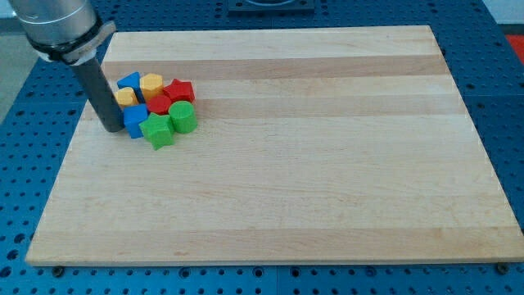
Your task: Push green star towards top center
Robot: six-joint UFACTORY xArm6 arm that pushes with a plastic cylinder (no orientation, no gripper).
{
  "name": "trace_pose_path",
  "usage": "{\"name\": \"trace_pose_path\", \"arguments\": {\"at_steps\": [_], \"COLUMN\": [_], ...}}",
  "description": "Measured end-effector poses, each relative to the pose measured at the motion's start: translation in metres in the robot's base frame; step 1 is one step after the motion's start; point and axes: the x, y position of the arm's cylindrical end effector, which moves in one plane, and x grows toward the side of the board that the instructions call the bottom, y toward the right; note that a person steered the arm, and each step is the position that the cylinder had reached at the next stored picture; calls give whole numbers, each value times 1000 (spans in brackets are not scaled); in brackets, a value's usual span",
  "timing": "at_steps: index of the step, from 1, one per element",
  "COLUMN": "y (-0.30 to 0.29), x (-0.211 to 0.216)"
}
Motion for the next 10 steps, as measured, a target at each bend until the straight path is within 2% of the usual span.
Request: {"name": "trace_pose_path", "arguments": {"at_steps": [2, 3, 4, 5, 7, 8, 9, 10], "y": [38, 30, 8, 25, 120, 162, 178, 173], "x": [0, 7, 34, 38, 29, 10, -11, -13]}}
